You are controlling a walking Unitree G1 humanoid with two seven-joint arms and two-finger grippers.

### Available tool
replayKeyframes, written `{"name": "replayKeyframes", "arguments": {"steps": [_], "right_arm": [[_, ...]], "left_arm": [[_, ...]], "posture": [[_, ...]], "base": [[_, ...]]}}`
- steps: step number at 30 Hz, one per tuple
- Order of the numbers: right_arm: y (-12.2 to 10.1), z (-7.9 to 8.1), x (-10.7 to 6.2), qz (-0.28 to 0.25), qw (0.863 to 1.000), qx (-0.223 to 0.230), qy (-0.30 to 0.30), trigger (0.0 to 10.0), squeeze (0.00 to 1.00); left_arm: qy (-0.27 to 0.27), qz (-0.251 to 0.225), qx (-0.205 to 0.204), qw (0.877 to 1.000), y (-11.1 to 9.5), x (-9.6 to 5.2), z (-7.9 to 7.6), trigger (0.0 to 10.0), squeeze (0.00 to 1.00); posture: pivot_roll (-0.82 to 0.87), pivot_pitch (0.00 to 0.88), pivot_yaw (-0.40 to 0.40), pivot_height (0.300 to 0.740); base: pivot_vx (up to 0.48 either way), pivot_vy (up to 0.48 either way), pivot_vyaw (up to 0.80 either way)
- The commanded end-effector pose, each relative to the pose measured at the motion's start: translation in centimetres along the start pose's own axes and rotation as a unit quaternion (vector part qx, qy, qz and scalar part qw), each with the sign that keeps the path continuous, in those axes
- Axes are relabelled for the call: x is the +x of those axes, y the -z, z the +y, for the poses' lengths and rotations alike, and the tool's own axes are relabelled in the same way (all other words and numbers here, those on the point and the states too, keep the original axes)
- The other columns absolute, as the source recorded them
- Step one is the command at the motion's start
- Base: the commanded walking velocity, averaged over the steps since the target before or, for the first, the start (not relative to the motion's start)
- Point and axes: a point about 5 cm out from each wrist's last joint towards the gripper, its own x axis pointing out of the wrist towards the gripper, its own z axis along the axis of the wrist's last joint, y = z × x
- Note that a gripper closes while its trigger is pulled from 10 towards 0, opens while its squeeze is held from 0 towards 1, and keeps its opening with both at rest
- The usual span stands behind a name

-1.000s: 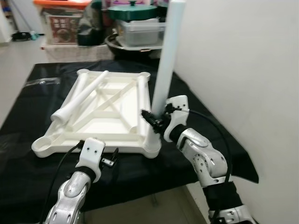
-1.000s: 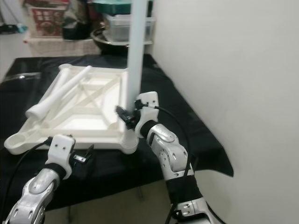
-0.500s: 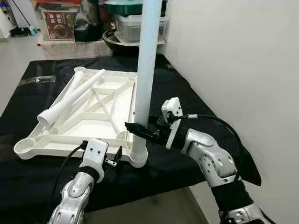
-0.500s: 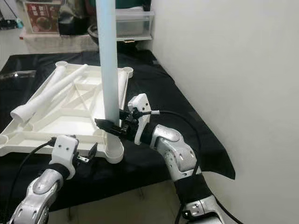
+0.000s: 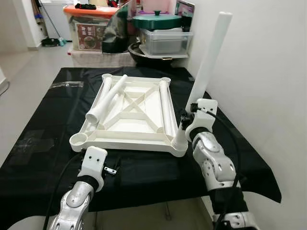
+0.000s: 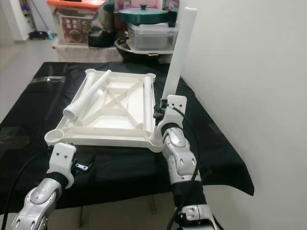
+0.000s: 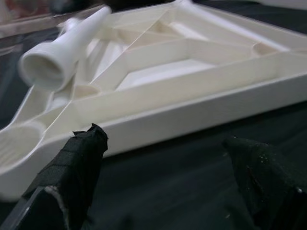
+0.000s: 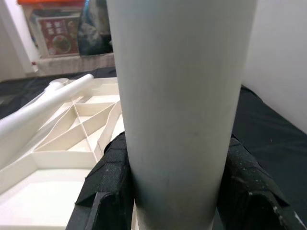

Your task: Building children table

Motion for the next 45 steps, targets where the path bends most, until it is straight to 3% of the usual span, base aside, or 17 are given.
{"name": "replayKeyframes", "arguments": {"steps": [1,2,6,7,9,11,12,14,21,24,25,27,29,35,36,39,45], "right_arm": [[1.1,1.5,-1.0,0.023,0.997,-0.012,-0.068,10.0,0.0],[0.1,2.8,-1.5,-0.002,0.991,-0.015,-0.135,10.0,1.0],[-1.1,4.1,-1.7,-0.025,0.976,0.002,-0.216,10.0,1.0],[-1.7,4.5,-1.6,-0.026,0.967,0.006,-0.255,10.0,0.0],[-2.5,4.8,-1.8,-0.027,0.947,0.015,-0.32,10.0,0.0],[-3.6,5.1,-3.0,-0.029,0.883,0.006,-0.468,10.0,0.0],[-3.6,5.1,-3.0,-0.029,0.883,0.006,-0.468,10.0,0.0],[-3.2,5.1,-4.0,-0.013,0.837,-0.025,-0.546,10.0,0.0],[0.4,6.6,-5.1,0.049,0.77,-0.026,-0.636,10.0,0.0],[0.8,6.8,-4.8,0.052,0.777,-0.026,-0.627,9.7,0.0],[1.0,7.0,-4.2,0.056,0.798,-0.028,-0.6,7.8,0.0],[1.2,7.1,-3.8,0.059,0.81,-0.028,-0.582,7.8,0.0],[1.6,6.8,-1.3,0.073,0.879,-0.028,-0.47,10.0,0.0],[1.5,6.2,0.2,0.069,0.921,-0.01,-0.382,10.0,0.0],[1.2,5.7,0.6,0.058,0.937,0.012,-0.343,0.0,0.0],[1.2,1.7,1.6,0.051,0.992,0.022,-0.115,0.0,0.0],[1.2,1.7,1.6,0.051,0.992,0.022,-0.115,0.0,0.0]], "left_arm": [[0.013,-0.002,-0.002,1.0,-0.2,0.2,-0.6,10.0,0.0],[0.013,-0.002,-0.001,1.0,-0.2,0.2,-0.4,10.0,0.0],[0.011,-0.001,0.0,1.0,-0.1,0.4,-0.1,10.0,0.0],[0.01,-0.002,0.0,1.0,-0.1,0.5,-0.1,10.0,0.0],[0.011,-0.003,0.0,1.0,-0.2,0.6,-0.2,10.0,0.0],[0.013,-0.007,-0.001,1.0,-0.4,0.7,-0.5,10.0,0.0],[0.013,-0.007,-0.001,1.0,-0.4,0.7,-0.5,10.0,0.0],[0.013,-0.008,-0.001,1.0,-0.4,0.7,-0.5,10.0,0.0],[0.001,-0.011,-0.002,1.0,-0.4,0.8,-0.3,10.0,0.0],[0.002,-0.011,-0.003,1.0,-0.5,0.7,-0.4,10.0,0.0],[0.003,-0.011,-0.002,1.0,-0.4,0.6,-0.5,10.0,0.0],[0.004,-0.011,-0.002,1.0,-0.4,0.5,-0.5,10.0,0.0],[0.001,-0.006,-0.002,1.0,-0.1,0.3,-0.2,10.0,0.0],[0.002,-0.002,0.0,1.0,0.1,0.3,-0.1,10.0,0.0],[0.005,-0.003,-0.001,1.0,0.0,0.5,-0.3,10.0,0.0],[0.011,-0.006,-0.001,1.0,-0.2,0.6,-0.6,10.0,0.0],[0.011,-0.006,-0.001,1.0,-0.2,0.6,-0.6,10.0,0.0]], "posture": [[0.12,0.0,-0.077,0.74],[0.12,0.0,-0.077,0.74],[0.11,0.0,-0.077,0.74],[0.11,0.0,-0.075,0.74],[0.11,0.0,-0.077,0.74],[0.12,0.0,-0.083,0.74],[0.12,0.0,-0.083,0.74],[0.12,0.0,-0.085,0.74],[0.15,0.0,-0.113,0.74],[0.15,0.0,-0.113,0.74],[0.16,0.0,-0.114,0.74],[0.16,0.0,-0.114,0.74],[0.14,0.0,-0.105,0.74],[0.14,0.0,-0.1,0.74],[0.13,0.0,-0.091,0.74],[0.13,0.0,-0.092,0.74],[0.13,0.0,-0.092,0.74]], "base": [[0.0,0.0,0.0],[0.0,0.0,0.0],[0.0,0.0,0.0],[0.0,0.0,0.0],[0.0,0.0,0.0],[0.0,0.0,0.0],[0.0,0.0,0.0],[0.0,0.0,0.0],[0.0,0.0,0.0],[0.0,0.0,0.0],[0.0,0.0,0.0],[0.0,0.0,0.0],[0.0,0.0,0.0],[0.0,0.0,0.0],[0.0,0.0,0.0],[0.0,0.0,0.0],[0.0,0.0,0.0]]}}
